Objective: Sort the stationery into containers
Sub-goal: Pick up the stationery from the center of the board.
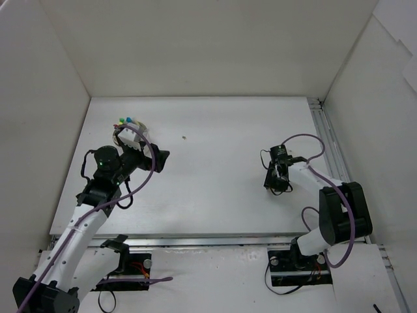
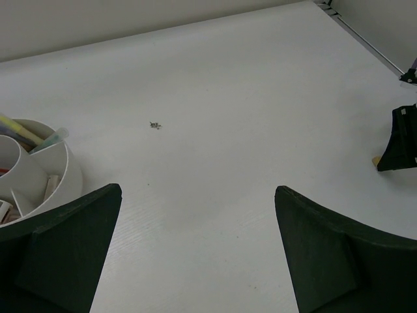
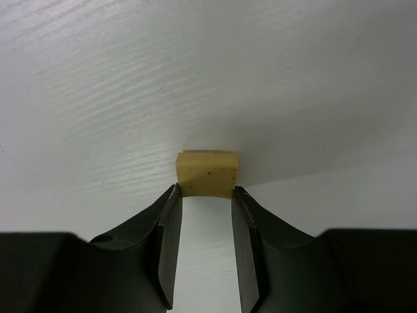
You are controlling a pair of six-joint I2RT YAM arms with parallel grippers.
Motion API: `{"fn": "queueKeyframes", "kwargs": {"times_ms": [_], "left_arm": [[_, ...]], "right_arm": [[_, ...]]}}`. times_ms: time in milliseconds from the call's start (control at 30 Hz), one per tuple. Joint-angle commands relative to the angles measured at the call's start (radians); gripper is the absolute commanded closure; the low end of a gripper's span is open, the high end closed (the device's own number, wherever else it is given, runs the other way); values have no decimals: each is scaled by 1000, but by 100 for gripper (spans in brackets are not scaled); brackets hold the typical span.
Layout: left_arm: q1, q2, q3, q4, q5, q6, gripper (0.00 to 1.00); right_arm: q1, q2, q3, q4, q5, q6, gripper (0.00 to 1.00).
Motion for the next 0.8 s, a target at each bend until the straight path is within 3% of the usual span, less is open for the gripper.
{"fn": "queueKeyframes", "kwargs": {"times_ms": [0, 200, 400, 533, 633, 767], "left_arm": [[-8, -35, 15, 56, 9, 7, 1], [-8, 14, 64, 7, 96, -16, 0], [-17, 84, 101, 19, 223, -31, 1], [-41, 204, 142, 129, 536, -117, 1], [-86, 300, 165, 200, 659, -226, 1], [-167, 382, 205, 199, 604, -256, 1]], "right_arm": [[39, -17, 66, -6, -5, -78, 90], [99, -140, 89, -4, -42, -173, 95], [204, -296, 95, 38, -319, -360, 97], [341, -443, 53, 109, -458, -527, 94], [385, -488, 36, 163, -488, -559, 93], [434, -517, 26, 213, -501, -590, 93]]}}
